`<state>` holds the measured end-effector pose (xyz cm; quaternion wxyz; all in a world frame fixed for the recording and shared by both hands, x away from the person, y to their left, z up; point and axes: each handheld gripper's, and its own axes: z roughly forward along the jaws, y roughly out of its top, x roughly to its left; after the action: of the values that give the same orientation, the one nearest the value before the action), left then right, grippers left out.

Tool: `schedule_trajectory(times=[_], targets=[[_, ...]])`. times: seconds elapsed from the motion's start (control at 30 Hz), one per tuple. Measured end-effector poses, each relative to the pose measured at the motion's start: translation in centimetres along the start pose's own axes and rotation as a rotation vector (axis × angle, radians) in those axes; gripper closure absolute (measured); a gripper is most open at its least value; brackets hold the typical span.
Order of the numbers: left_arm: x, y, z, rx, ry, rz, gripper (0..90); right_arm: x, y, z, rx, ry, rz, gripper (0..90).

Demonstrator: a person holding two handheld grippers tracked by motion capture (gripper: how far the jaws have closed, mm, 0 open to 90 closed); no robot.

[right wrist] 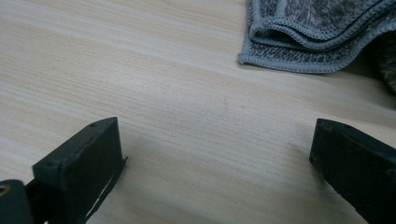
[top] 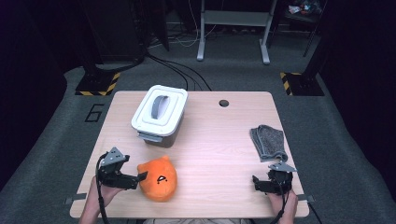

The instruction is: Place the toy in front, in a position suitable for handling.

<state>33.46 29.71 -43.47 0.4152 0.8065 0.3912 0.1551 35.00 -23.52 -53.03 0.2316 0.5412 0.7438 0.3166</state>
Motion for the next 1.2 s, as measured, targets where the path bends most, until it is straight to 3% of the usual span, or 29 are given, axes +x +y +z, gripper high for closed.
schedule_trajectory(times=[0.17, 0.47, 0.77, 1.2], targets=[[-0.8, 0.1, 1.0, 0.027, -0.051, 0.023, 3.9, 0.0, 0.0, 0.0, 0.000, 0.000, 0.000, 1.5], [-1.1, -0.3, 2.8, 0.066, -0.133, 0.019, 10.4, 0.0, 0.0, 0.0, 0.001, 0.000, 0.001, 1.5], [-1.6, -0.9, 3.5, 0.104, -0.126, 0.048, 19.0, 0.0, 0.0, 0.0, 0.000, 0.000, 0.003, 1.5], [-2.6, -1.1, 3.9, 0.152, -0.118, 0.119, 54.9, 0.0, 0.0, 0.0, 0.000, 0.000, 0.002, 1.5]])
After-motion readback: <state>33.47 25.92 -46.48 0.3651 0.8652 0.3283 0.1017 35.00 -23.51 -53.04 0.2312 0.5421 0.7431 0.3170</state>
